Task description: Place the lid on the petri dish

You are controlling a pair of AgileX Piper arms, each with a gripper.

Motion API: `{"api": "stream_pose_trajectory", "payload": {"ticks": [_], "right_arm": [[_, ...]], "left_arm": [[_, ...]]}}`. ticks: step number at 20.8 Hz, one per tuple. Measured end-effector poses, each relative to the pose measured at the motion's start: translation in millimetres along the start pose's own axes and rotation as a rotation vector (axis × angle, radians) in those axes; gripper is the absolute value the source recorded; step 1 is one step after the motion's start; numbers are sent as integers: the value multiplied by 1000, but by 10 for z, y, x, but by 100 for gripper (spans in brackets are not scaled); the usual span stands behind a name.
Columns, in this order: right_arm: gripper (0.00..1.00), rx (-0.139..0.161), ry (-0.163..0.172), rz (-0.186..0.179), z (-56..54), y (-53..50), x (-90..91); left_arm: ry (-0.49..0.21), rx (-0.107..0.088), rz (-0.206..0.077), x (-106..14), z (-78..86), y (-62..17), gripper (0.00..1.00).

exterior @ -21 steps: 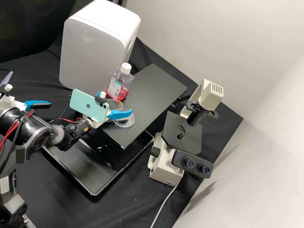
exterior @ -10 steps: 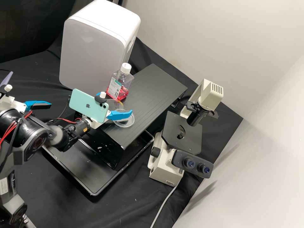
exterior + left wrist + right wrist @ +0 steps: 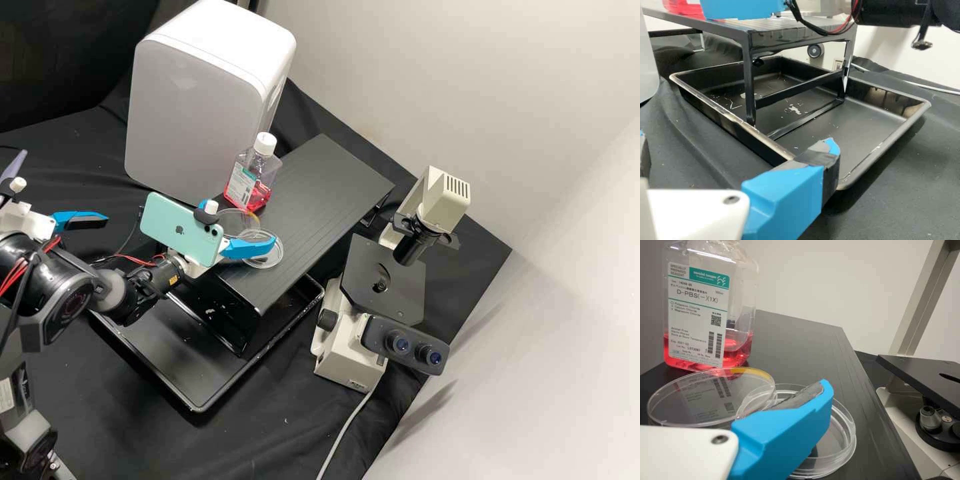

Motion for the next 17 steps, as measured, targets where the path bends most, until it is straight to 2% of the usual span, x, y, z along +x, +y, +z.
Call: {"api": "stream_pose_trajectory", "payload": {"ticks": [6, 8, 12, 17], "right_arm": [[100, -9, -15, -6, 7, -44, 8], [100, -10, -14, 3, 12, -47, 13], [100, -45, -15, 5, -3, -76, 26], [100, -50, -15, 9, -8, -99, 31]], "left_arm": [[0, 0, 0, 0, 2, -1, 100], [0, 0, 0, 0, 2, -1, 100], [0, 0, 0, 0, 2, -1, 100], [0, 0, 0, 0, 2, -1, 100]]}}
